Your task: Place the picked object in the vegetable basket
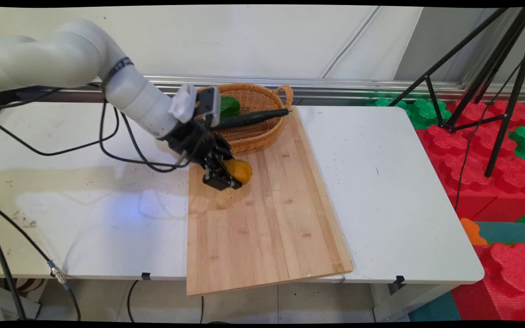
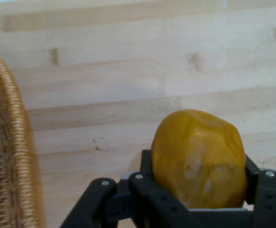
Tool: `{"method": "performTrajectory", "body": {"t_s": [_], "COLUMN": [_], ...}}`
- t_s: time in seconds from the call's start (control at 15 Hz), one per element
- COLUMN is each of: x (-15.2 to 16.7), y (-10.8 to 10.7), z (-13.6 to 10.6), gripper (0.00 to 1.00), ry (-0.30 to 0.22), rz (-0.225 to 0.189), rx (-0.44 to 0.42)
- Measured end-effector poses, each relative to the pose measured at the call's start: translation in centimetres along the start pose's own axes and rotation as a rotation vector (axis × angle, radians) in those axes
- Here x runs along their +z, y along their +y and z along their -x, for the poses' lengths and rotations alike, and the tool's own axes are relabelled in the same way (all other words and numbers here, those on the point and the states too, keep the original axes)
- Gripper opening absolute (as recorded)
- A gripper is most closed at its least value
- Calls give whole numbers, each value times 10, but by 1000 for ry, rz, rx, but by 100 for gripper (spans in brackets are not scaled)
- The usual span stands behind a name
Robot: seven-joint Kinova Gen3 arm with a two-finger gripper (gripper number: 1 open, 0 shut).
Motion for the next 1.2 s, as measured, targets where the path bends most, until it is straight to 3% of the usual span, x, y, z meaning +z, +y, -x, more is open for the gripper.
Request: {"method": "performTrajectory", "body": {"t_s": [0.4,0.6,0.87,1.2], "x": [-47,-73,-98,-106], "y": [-8,-18,-33,-52], "z": [4,10,24,37], "gripper": [0,0,0,0], "ry": [89,124,134,123], "rz": [-37,-81,-155,-214], "rx": [-65,-111,-178,-235]}}
